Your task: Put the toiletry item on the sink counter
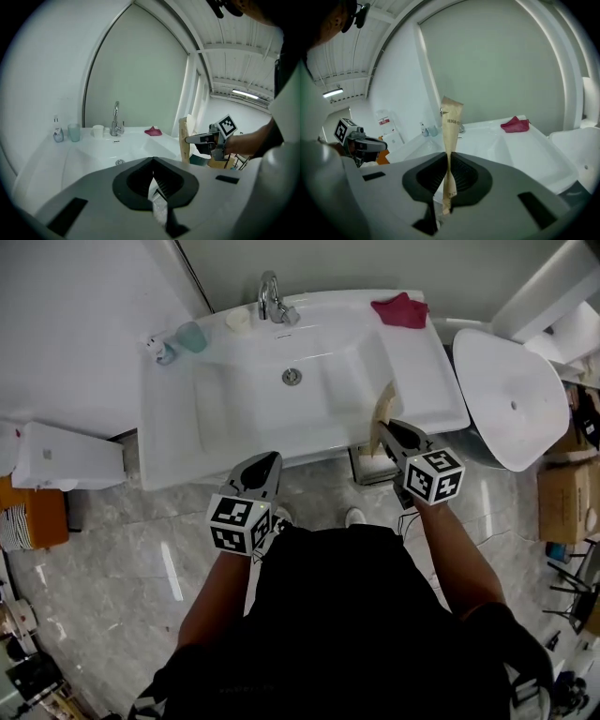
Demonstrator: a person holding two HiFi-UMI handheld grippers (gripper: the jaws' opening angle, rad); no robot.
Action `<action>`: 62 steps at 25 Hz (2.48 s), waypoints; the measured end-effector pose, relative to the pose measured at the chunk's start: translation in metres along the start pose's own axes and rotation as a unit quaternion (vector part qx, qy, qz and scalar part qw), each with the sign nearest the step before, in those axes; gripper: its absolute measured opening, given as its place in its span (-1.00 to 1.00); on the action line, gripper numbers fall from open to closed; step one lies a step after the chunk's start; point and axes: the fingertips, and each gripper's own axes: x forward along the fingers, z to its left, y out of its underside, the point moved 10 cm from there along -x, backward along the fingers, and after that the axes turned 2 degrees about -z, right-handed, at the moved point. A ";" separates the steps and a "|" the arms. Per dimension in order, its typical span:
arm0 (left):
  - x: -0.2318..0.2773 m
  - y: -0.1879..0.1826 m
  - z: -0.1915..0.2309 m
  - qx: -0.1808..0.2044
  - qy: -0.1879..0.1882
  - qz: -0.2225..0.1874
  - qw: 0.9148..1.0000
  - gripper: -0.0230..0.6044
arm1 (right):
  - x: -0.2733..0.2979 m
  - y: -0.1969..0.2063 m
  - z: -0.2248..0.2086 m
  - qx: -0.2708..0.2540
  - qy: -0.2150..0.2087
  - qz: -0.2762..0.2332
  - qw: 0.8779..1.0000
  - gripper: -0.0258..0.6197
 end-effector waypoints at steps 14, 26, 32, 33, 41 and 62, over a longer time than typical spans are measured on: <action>0.019 0.047 -0.125 -0.047 -0.096 -0.001 0.994 -0.91 | -0.049 0.060 -0.073 -0.133 -0.107 0.074 0.982 -0.84; 0.015 0.070 -0.151 -0.070 -0.116 0.026 0.990 -0.91 | -0.031 0.166 -0.098 -0.377 -0.117 0.241 0.887 -0.84; 0.014 0.078 -0.156 -0.074 -0.119 0.032 0.990 -0.91 | 0.012 0.226 -0.116 -0.474 -0.115 0.315 0.814 -0.84; 0.013 0.079 -0.156 -0.074 -0.121 0.034 0.989 -0.91 | 0.021 0.235 -0.117 -0.486 -0.118 0.327 0.802 -0.84; -0.005 0.092 -0.151 -0.092 -0.154 0.048 0.983 -0.91 | 0.070 0.280 -0.128 -0.562 -0.139 0.400 0.710 -0.84; -0.005 0.091 -0.145 -0.097 -0.164 0.042 0.981 -0.91 | 0.073 0.297 -0.132 -0.537 -0.146 0.436 0.707 -0.76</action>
